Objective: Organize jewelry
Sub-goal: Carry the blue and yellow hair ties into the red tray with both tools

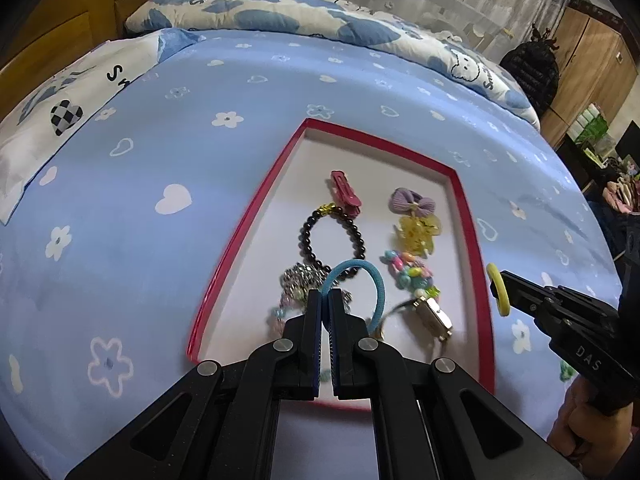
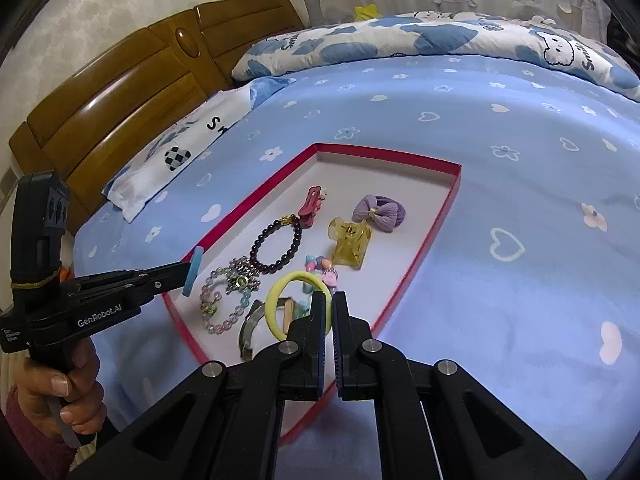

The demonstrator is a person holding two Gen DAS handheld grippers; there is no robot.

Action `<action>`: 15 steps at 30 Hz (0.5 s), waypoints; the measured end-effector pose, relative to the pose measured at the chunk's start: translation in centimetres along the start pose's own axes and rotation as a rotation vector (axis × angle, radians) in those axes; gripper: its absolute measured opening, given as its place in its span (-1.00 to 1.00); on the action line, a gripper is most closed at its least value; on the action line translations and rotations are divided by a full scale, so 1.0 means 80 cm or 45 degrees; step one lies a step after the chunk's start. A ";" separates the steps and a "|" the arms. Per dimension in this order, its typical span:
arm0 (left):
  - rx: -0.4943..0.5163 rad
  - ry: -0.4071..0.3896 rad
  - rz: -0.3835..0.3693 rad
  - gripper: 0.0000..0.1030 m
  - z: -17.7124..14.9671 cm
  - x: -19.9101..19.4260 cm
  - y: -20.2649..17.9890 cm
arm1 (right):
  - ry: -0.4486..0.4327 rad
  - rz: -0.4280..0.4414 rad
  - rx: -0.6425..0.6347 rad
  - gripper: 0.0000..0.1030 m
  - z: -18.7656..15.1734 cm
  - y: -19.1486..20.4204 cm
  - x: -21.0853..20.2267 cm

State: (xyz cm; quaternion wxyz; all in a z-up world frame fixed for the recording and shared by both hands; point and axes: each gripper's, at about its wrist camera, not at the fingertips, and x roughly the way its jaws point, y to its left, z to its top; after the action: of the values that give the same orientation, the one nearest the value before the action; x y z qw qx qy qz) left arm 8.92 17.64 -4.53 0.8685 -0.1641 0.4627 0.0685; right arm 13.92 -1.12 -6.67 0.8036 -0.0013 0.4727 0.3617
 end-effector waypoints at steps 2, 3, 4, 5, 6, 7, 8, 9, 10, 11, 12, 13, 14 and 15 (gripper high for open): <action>0.000 0.015 0.009 -0.96 0.007 0.012 0.002 | 0.011 -0.006 -0.004 -0.95 0.005 0.001 0.009; 0.000 0.022 0.016 -0.96 0.011 0.018 0.002 | 0.019 -0.008 -0.005 -0.95 0.007 0.000 0.013; 0.000 0.027 0.017 -0.96 0.015 0.024 0.004 | 0.024 -0.008 -0.006 -0.95 0.008 -0.001 0.017; -0.001 0.032 0.021 -0.96 0.019 0.029 0.004 | 0.029 -0.011 -0.009 -0.95 0.009 -0.001 0.022; -0.003 0.037 0.028 -0.96 0.023 0.035 0.005 | 0.033 -0.018 -0.015 -0.95 0.010 -0.001 0.025; -0.005 0.042 0.032 -0.96 0.026 0.041 0.006 | 0.037 -0.023 -0.018 -0.95 0.012 -0.001 0.029; -0.007 0.047 0.035 -0.96 0.030 0.046 0.007 | 0.043 -0.025 -0.019 -0.95 0.013 -0.002 0.032; -0.010 0.052 0.039 -0.96 0.033 0.051 0.009 | 0.052 -0.025 -0.018 -0.95 0.014 -0.003 0.038; -0.011 0.055 0.041 -0.96 0.034 0.055 0.009 | 0.058 -0.029 -0.020 -0.95 0.015 -0.004 0.041; -0.011 0.060 0.047 -0.96 0.037 0.059 0.010 | 0.065 -0.032 -0.023 -0.95 0.015 -0.005 0.045; -0.009 0.063 0.052 -0.96 0.038 0.064 0.011 | 0.074 -0.036 -0.028 -0.95 0.015 -0.005 0.049; -0.008 0.068 0.055 -0.96 0.040 0.067 0.011 | 0.083 -0.038 -0.031 -0.95 0.016 -0.005 0.053; -0.008 0.073 0.055 -0.96 0.041 0.071 0.011 | 0.093 -0.040 -0.035 -0.94 0.016 -0.006 0.058; -0.007 0.077 0.056 -0.96 0.042 0.074 0.010 | 0.100 -0.042 -0.037 -0.94 0.016 -0.006 0.061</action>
State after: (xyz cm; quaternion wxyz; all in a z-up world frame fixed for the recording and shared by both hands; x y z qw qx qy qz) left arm 14.65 19.38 -7.90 0.8519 -0.1584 0.4922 0.0837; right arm 16.63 1.81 -9.83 0.7902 -0.0349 0.4983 0.3551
